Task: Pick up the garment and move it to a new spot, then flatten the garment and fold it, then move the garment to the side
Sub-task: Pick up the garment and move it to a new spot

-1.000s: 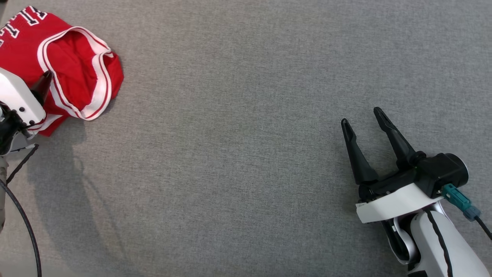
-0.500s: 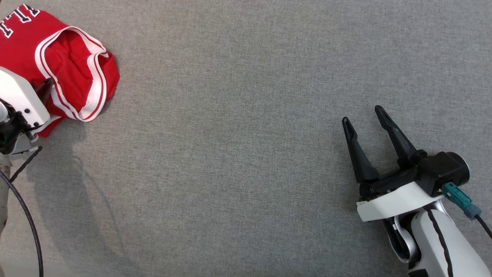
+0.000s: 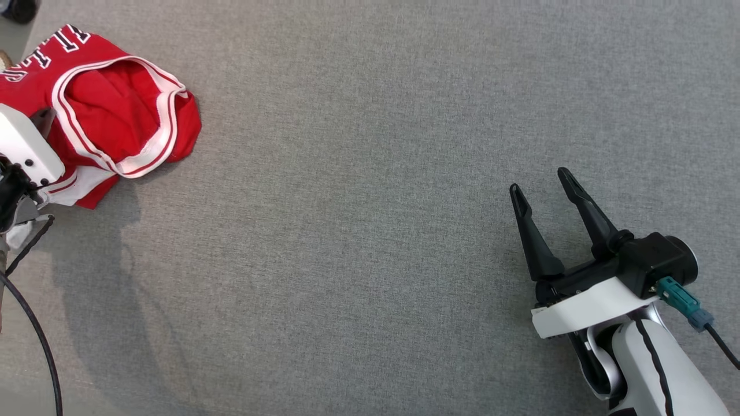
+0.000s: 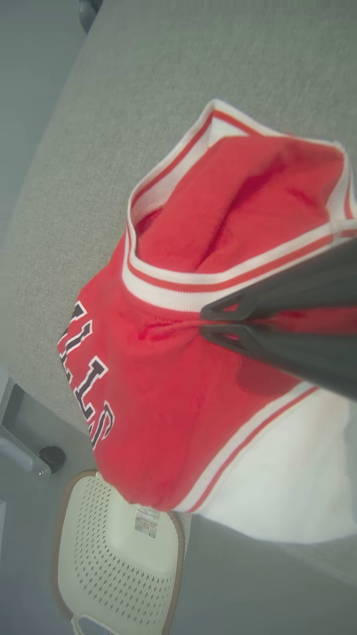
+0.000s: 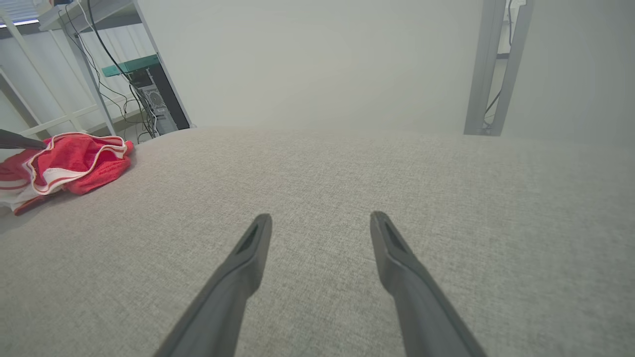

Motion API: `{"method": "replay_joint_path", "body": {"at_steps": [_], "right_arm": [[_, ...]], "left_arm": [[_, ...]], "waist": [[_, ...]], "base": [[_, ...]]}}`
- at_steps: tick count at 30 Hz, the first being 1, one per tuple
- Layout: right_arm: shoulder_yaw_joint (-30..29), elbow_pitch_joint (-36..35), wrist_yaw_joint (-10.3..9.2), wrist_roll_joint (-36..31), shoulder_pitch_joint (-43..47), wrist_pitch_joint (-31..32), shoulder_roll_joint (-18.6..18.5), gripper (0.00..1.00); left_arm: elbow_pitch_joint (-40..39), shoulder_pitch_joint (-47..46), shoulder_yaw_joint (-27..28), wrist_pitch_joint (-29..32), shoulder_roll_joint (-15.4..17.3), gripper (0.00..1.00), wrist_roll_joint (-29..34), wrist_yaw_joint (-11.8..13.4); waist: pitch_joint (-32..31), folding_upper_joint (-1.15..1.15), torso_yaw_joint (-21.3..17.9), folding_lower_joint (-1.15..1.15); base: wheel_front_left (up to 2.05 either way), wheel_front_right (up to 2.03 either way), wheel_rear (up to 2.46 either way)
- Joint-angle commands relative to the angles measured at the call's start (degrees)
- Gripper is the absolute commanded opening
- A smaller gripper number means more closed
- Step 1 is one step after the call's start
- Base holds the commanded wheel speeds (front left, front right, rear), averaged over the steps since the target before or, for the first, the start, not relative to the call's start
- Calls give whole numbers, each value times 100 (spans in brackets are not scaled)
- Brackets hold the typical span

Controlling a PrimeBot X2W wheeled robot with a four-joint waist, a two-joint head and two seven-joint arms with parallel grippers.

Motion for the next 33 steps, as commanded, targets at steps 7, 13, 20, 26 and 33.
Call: {"method": "replay_joint_path", "body": {"at_steps": [7, 13, 20, 26, 33], "right_arm": [[-2, 81, 2, 79, 118, -22, 33, 100], [-36, 128, 2, 126, 203, -22, 71, 100], [-89, 161, 2, 155, 375, -22, 168, 100], [-153, 165, 2, 182, 569, -22, 255, 100], [-192, 142, 2, 186, 708, -22, 327, 100]], "left_arm": [[-27, -7, -81, -627, 94, 0, -134, -6], [-74, 21, -98, -1227, 133, 0, -259, -7], [-359, 29, -98, -2154, 211, 0, -390, -7], [-817, 26, 21, -2911, 164, 0, -641, -7], [-1447, 142, 90, -3256, 58, 0, -774, -7]], "waist": [[-401, 0, 82, 0], [-755, 0, 148, 0], [-1248, 0, 180, 0], [-1611, 0, 176, 0], [-1889, 0, 115, 0]], "base": [[0, 0, 0], [0, 0, 0], [0, 0, 0], [0, 0, 0], [0, 0, 0]]}}
